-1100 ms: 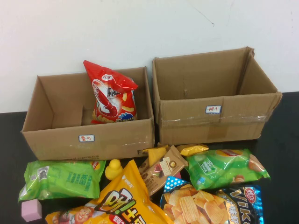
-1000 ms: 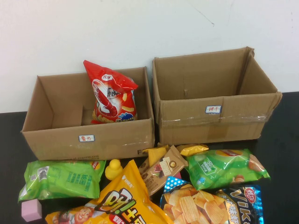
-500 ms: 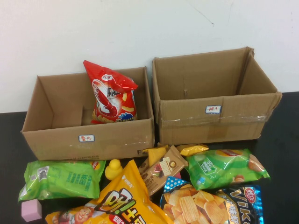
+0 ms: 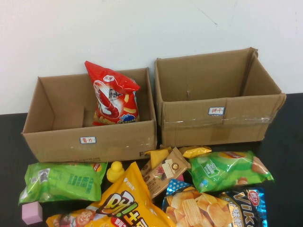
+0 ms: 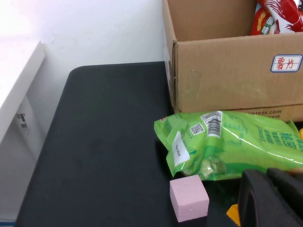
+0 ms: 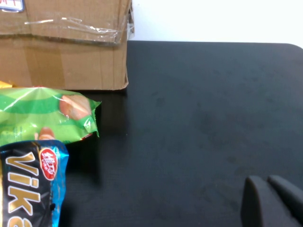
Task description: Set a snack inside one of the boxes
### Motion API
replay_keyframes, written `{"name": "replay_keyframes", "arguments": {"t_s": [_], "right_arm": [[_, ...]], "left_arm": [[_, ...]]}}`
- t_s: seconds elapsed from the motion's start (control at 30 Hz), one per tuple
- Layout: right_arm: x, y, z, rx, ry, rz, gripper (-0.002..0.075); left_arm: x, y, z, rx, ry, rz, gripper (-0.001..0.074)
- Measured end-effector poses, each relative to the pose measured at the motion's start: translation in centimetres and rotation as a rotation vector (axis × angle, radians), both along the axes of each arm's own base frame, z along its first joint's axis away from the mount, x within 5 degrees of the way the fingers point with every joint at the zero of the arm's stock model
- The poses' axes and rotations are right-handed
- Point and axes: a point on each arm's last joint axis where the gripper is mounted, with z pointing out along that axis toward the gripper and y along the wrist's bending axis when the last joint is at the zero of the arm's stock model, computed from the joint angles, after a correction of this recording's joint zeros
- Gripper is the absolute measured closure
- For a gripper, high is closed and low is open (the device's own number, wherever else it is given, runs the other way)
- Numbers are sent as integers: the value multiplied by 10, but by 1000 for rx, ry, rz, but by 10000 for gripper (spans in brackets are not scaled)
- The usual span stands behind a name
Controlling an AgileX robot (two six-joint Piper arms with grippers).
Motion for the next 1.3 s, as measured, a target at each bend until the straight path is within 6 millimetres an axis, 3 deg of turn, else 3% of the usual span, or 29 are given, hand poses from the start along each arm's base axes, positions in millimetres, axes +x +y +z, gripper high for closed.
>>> {"name": "replay_keyframes", "arguments": {"t_s": [0.5,0.67,0.73,0.77,0.83,1.0,1.1,1.3], "right_arm": [[0,1,0,23,-1,2,727],[0,2,0,63,-4,5,727],[0,5,0,130,-7,6,727],[0,8,0,246,-10,7,727],[0,13,0,385,-4,14,727],[0,25,2,707,15,38,727],[-1,28,3,773,14,44,727],[-1,28,4,707,6,73,727]], "left_arm": [[0,0,0,4,0,0,736],[0,2,1,101,0,-7,736],[0,6,2,239,-5,-7,737],[1,9,5,398,-30,-9,737],[2,9,11,512,-84,-17,736],[4,6,20,605,-183,-42,736],[4,6,21,618,-194,-45,736],[4,0,31,630,-325,-77,736]]}}
